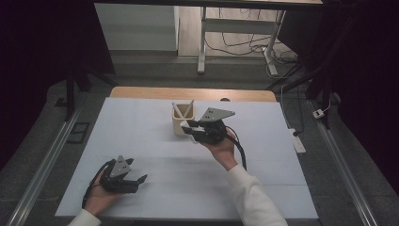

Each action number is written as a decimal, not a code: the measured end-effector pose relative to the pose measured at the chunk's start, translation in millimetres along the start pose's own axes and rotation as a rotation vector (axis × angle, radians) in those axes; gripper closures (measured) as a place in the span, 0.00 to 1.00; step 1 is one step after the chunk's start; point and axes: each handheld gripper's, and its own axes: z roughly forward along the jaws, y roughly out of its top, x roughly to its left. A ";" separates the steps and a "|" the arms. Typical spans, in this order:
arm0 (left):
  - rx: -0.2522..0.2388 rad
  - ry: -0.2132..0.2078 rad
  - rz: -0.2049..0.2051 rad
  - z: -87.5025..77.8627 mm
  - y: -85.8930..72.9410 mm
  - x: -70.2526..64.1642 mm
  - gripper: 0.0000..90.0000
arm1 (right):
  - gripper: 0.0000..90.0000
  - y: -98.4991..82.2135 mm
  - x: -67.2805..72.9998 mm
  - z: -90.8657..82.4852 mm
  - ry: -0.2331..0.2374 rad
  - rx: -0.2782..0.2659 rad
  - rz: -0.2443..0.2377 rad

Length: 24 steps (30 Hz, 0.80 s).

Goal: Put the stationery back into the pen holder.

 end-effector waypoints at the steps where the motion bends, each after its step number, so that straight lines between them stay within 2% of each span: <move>1: 0.001 0.001 0.001 0.1 0.0 -0.1 0.23 | 0.74 1.1 -0.5 -1.9 -0.005 -0.012 0.001; 11: 0.004 0.004 0.000 0.3 -0.3 0.4 0.22 | 0.74 13.1 -6.7 -16.3 -0.037 -0.104 0.026; 19: 0.004 0.007 -0.002 0.3 -0.4 0.5 0.22 | 0.74 20.5 -14.0 -24.3 -0.050 -0.152 0.049; 24: -0.002 0.002 -0.007 -0.2 0.1 0.3 0.22 | 0.74 26.4 -18.6 -25.3 -0.058 -0.164 0.047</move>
